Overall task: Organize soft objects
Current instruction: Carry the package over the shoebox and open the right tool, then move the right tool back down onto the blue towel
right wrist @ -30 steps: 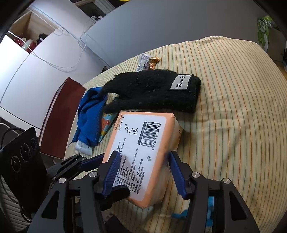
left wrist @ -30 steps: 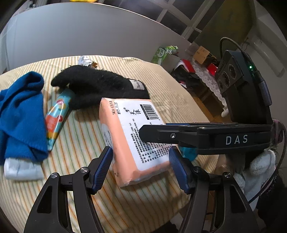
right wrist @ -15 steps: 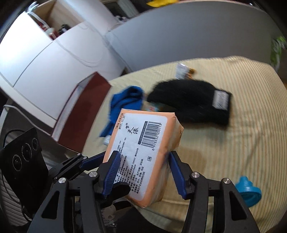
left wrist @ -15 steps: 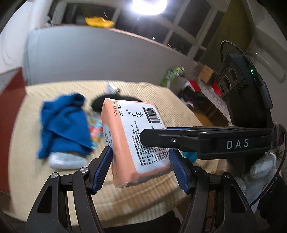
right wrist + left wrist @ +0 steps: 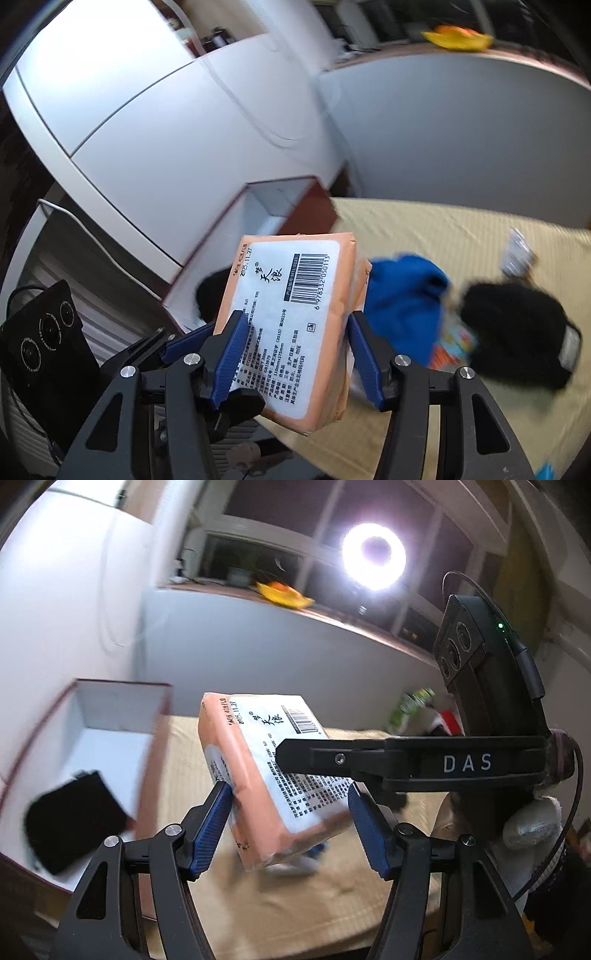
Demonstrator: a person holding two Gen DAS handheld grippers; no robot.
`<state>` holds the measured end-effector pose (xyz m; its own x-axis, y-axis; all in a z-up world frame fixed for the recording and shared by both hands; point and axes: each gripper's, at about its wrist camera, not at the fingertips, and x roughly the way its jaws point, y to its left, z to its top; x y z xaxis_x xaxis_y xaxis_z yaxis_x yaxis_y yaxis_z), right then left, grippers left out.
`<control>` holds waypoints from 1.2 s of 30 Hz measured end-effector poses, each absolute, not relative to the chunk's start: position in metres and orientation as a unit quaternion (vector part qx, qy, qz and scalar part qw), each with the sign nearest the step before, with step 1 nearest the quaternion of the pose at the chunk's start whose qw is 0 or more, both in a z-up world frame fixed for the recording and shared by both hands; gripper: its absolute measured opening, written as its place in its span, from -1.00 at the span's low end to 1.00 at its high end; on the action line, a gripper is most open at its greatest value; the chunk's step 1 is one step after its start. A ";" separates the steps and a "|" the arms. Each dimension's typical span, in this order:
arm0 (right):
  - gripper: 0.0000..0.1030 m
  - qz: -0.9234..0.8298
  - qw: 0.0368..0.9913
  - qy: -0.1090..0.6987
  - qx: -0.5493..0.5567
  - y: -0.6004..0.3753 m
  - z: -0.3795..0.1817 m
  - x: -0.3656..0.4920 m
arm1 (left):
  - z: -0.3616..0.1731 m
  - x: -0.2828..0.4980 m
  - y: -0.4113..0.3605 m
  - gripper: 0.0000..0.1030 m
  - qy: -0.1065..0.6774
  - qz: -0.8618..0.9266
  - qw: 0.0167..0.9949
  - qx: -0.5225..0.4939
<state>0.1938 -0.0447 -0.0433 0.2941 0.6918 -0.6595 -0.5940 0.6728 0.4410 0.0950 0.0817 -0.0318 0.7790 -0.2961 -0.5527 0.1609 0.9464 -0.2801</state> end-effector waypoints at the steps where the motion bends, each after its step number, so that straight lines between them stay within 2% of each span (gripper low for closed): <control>1: 0.02 0.408 0.800 0.437 0.052 -0.032 -0.040 0.198 | -0.031 0.096 0.092 0.24 0.307 -0.114 0.938 -0.112; 10: 0.02 0.459 0.775 0.434 0.017 0.065 -0.035 0.224 | -0.035 0.110 0.164 0.24 0.299 -0.039 0.944 -0.136; 18: 0.02 0.474 0.758 0.448 -0.005 0.116 -0.049 0.240 | -0.049 0.128 0.196 0.24 0.320 0.001 0.937 -0.141; 30: 0.03 0.461 0.764 0.452 -0.017 0.128 -0.059 0.253 | -0.058 0.138 0.207 0.24 0.323 0.045 0.936 -0.130; 36: 0.11 0.452 0.773 0.445 -0.013 0.106 -0.054 0.255 | -0.055 0.131 0.204 0.24 0.318 0.043 0.938 -0.130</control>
<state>0.2551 0.1063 -0.0537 0.1955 0.6867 -0.7001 -0.7097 0.5917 0.3823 0.1309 0.2042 -0.0552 0.7934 -0.0016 -0.6087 -0.1639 0.9625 -0.2162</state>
